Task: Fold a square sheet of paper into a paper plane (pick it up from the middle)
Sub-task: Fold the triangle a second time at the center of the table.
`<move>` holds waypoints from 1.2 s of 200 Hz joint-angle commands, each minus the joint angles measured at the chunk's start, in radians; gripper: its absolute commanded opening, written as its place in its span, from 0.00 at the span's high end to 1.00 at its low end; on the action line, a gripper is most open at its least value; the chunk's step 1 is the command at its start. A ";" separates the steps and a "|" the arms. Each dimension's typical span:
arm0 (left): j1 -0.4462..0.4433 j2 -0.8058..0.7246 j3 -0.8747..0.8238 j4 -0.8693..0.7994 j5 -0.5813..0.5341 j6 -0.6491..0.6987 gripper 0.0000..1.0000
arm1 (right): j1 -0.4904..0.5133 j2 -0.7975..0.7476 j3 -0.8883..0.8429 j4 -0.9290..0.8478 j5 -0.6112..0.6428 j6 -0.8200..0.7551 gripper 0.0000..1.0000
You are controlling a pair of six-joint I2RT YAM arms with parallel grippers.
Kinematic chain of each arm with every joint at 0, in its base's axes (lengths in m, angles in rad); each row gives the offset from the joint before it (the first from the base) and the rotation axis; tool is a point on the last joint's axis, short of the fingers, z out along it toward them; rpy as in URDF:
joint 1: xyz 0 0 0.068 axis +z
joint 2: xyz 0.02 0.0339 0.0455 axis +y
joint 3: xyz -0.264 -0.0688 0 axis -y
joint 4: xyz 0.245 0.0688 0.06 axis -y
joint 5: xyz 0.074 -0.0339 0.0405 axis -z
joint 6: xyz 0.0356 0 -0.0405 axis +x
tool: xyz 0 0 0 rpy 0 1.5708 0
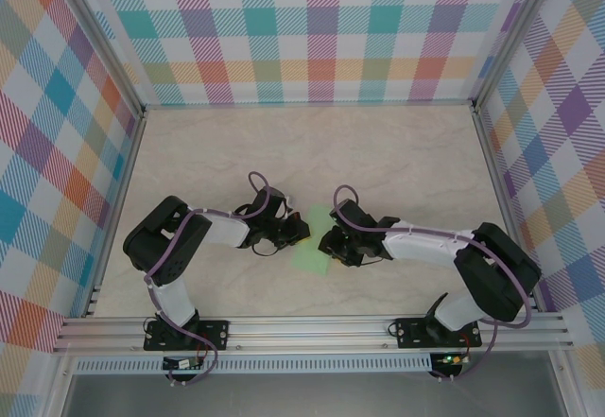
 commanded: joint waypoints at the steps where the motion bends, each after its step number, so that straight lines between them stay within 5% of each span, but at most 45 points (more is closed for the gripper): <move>1: -0.009 0.031 -0.050 -0.137 -0.084 0.013 1.00 | 0.005 0.014 -0.025 0.016 -0.011 0.010 0.62; 240: -0.007 0.002 -0.052 -0.131 -0.097 -0.006 1.00 | 0.006 -0.020 -0.114 0.211 -0.042 0.017 0.69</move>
